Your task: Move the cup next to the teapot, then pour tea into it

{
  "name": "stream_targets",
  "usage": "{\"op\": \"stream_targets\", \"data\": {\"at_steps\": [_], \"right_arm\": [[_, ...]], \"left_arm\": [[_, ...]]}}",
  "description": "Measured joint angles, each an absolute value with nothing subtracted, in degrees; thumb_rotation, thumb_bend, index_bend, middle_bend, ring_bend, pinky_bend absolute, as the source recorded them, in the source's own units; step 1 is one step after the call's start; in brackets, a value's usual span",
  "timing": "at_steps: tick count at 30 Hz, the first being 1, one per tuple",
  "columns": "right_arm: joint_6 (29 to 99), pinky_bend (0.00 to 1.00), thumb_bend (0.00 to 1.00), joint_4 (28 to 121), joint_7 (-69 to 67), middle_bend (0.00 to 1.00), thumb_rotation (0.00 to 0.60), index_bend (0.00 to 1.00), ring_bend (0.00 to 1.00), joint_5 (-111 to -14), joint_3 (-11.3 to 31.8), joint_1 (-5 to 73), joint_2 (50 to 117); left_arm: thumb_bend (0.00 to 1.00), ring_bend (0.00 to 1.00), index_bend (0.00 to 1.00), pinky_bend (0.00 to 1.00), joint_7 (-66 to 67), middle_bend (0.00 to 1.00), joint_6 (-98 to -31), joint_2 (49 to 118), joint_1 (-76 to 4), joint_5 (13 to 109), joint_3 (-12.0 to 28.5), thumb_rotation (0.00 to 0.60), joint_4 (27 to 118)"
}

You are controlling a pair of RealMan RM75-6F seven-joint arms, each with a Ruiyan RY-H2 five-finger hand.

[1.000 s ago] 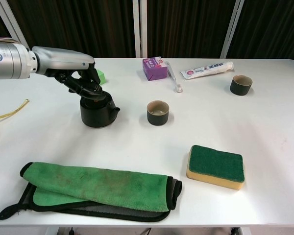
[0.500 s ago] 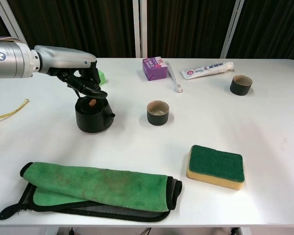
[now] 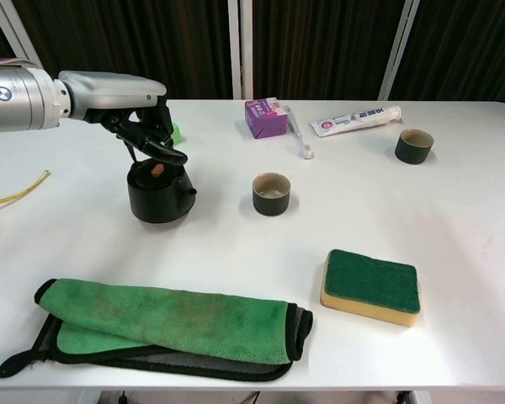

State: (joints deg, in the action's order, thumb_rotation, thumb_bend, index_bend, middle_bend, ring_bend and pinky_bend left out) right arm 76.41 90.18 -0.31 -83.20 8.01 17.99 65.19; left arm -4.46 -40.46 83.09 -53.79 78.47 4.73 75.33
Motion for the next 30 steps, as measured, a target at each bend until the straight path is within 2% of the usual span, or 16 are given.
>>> {"op": "stream_targets", "data": {"at_steps": [4,10,18,21,23,25,30], "right_arm": [[76.5,0.0,0.25,90.2,-0.3,0.0,0.6,0.0,0.0,-83.2,8.1,18.0,65.2],[76.8,0.0,0.25,90.5,-0.1,0.0,0.6,0.0,0.0,-83.5,8.1,17.9,65.1],[76.5,0.0,0.25,90.6,0.2,0.0,0.6,0.0,0.0,-83.2,8.1,17.9,65.1],[76.4,0.0,0.25,90.6,0.3,0.0,0.6,0.0,0.0,-83.2,8.1,18.0,65.1],[76.3,0.0,0.25,90.5,0.3,0.0,0.6,0.0,0.0,-83.1,8.1,18.0,65.2],[76.1,0.0,0.25,90.4,0.3,0.0,0.6,0.0,0.0,-83.1,8.1,18.0,65.3],[75.9,0.0,0.25,90.1,0.5,0.0,0.6,0.0,0.0,-83.0,8.0,18.1,65.5]], "left_arm": [[0.09,0.87,0.94,0.36,-2.6,0.99,-44.2,84.7,-52.8,77.7,5.7,0.201,74.5],[0.11,0.91,0.99,0.37,1.8,1.0,-49.3,87.4,-51.4,76.0,7.7,0.202,73.4],[0.16,0.93,1.0,0.39,3.3,1.0,-54.8,91.3,-49.9,75.9,9.2,0.21,70.8],[0.17,0.94,1.0,0.4,3.2,1.0,-56.3,92.6,-49.5,76.2,9.7,0.261,69.3],[0.19,0.95,1.0,0.4,3.1,1.0,-57.0,93.2,-49.4,76.5,9.9,0.316,68.7],[0.21,0.95,1.0,0.4,2.9,1.0,-57.6,93.7,-49.2,77.0,10.0,0.341,68.0],[0.22,0.96,1.0,0.4,2.3,1.0,-58.5,94.2,-49.0,77.5,10.3,0.353,67.4]]}}
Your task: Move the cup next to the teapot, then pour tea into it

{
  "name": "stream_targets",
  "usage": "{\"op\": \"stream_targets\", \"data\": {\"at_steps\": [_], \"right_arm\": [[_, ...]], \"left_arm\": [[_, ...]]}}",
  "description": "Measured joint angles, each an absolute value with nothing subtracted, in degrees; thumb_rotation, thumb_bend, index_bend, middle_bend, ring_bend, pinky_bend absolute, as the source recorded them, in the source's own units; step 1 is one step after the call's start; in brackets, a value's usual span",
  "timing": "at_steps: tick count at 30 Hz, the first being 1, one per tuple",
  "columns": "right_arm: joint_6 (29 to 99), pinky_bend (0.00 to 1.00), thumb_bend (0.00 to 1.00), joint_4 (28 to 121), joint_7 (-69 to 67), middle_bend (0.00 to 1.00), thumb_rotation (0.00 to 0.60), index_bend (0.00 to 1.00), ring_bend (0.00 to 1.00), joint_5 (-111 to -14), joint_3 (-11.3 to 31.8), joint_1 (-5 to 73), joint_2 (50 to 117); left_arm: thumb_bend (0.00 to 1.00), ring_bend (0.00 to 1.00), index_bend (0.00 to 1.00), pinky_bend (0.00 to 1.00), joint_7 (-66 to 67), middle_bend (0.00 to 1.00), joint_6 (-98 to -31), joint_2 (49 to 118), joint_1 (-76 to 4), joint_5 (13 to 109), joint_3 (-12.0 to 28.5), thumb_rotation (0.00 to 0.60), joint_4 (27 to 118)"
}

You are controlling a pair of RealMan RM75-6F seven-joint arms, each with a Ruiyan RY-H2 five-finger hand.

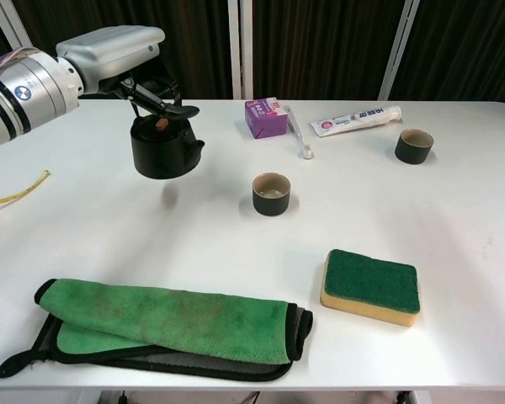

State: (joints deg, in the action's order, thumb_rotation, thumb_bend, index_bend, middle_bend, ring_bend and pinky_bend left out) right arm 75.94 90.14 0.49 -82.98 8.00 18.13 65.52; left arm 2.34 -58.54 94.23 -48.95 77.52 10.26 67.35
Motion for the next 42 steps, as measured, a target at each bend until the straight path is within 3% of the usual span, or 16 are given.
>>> {"op": "stream_targets", "data": {"at_steps": [6,15,21,26,42], "right_arm": [[76.1,0.0,0.25,90.0,1.4,0.0,0.6,0.0,0.0,-82.9,8.0,18.1,65.7],[75.6,0.0,0.25,90.0,1.8,0.0,0.6,0.0,0.0,-82.9,7.9,18.3,65.9],[75.4,0.0,0.25,89.9,1.9,0.0,0.6,0.0,0.0,-82.8,7.8,18.4,66.1],[75.4,0.0,0.25,89.9,1.9,0.0,0.6,0.0,0.0,-82.8,7.8,18.3,66.1],[75.4,0.0,0.25,89.5,1.5,0.0,0.6,0.0,0.0,-82.7,7.6,18.1,66.2]], "left_arm": [[0.22,0.97,1.0,0.4,1.7,1.0,-60.5,95.2,-48.5,78.0,10.9,0.362,66.4],[0.23,0.97,1.0,0.4,1.0,1.0,-61.6,96.2,-48.0,78.2,11.5,0.469,65.1],[0.25,0.97,1.0,0.4,0.5,1.0,-61.6,96.2,-47.9,78.4,11.7,0.492,64.9],[0.25,0.97,1.0,0.4,0.5,1.0,-61.8,96.2,-47.9,78.5,11.9,0.584,65.2],[0.26,0.97,1.0,0.41,-0.2,1.0,-61.8,96.9,-48.0,78.8,12.2,0.588,65.2]]}}
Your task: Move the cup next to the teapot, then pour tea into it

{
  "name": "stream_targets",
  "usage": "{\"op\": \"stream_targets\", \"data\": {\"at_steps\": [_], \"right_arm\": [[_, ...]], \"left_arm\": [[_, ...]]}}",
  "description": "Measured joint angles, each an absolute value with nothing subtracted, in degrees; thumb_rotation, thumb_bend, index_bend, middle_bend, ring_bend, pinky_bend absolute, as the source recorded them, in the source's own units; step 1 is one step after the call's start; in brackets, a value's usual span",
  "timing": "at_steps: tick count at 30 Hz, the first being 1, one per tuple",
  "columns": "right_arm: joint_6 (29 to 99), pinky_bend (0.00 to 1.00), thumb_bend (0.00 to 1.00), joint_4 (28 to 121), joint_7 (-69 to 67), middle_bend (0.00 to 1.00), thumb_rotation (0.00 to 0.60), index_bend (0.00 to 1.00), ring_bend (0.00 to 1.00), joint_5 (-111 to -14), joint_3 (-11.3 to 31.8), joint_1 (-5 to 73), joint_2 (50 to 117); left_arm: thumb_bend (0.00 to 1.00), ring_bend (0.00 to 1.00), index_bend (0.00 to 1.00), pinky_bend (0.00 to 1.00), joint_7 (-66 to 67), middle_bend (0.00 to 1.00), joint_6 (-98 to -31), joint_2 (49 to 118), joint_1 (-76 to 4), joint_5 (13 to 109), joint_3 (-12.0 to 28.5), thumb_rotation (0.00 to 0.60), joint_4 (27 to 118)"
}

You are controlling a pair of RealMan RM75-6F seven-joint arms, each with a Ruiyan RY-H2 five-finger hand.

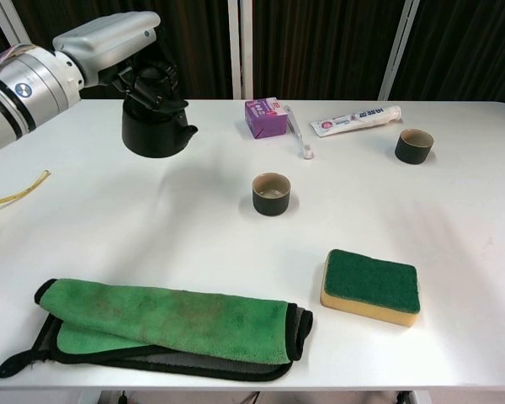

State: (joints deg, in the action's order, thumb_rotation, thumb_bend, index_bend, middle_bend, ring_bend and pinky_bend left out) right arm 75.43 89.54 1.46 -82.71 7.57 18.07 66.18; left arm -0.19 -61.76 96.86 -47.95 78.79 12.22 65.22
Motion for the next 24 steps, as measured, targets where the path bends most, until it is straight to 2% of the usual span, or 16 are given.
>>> {"op": "stream_targets", "data": {"at_steps": [24], "right_arm": [[76.0,0.0,0.25,89.7,0.6,0.0,0.6,0.0,0.0,-83.1,7.5,17.7,65.4]], "left_arm": [[0.27,0.98,1.0,0.42,2.4,1.0,-60.4,102.7,-51.7,78.9,13.8,0.583,65.5]]}}
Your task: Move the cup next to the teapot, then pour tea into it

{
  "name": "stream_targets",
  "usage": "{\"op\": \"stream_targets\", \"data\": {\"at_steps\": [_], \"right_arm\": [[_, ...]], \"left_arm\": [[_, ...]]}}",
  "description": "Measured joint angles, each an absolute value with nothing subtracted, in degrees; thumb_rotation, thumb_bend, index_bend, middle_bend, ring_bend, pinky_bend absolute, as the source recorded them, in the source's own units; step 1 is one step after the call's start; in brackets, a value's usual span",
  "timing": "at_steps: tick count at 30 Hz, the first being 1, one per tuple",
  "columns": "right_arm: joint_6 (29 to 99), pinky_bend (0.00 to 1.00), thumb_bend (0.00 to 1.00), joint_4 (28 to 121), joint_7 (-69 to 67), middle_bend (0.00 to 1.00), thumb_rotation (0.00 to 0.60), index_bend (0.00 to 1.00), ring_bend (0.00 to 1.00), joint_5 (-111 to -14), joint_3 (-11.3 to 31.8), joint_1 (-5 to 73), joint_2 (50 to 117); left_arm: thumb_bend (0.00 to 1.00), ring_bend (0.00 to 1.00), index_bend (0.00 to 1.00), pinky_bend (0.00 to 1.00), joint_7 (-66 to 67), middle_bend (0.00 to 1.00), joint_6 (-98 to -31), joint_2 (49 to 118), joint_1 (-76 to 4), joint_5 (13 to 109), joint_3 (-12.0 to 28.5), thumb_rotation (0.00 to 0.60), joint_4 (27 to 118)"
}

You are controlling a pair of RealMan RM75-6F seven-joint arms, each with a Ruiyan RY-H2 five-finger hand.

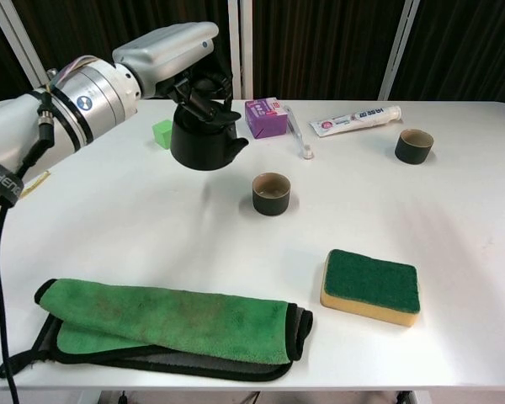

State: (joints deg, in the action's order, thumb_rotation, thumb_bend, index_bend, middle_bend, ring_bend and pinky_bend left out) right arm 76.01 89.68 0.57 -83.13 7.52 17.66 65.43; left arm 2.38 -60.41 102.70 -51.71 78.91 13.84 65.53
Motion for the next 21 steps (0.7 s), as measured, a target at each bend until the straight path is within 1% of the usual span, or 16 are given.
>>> {"op": "stream_targets", "data": {"at_steps": [7,21], "right_arm": [[76.2,0.0,0.25,89.6,0.0,0.0,0.6,0.0,0.0,-83.0,7.4,17.2,65.1],[76.0,0.0,0.25,88.5,-1.0,0.0,0.6,0.0,0.0,-82.8,7.5,17.2,65.2]], "left_arm": [[0.27,0.98,1.0,0.42,2.8,1.0,-59.9,105.2,-53.1,79.1,14.1,0.586,63.5],[0.28,0.98,1.0,0.42,3.0,1.0,-59.6,108.1,-54.6,80.1,13.7,0.6,58.5]]}}
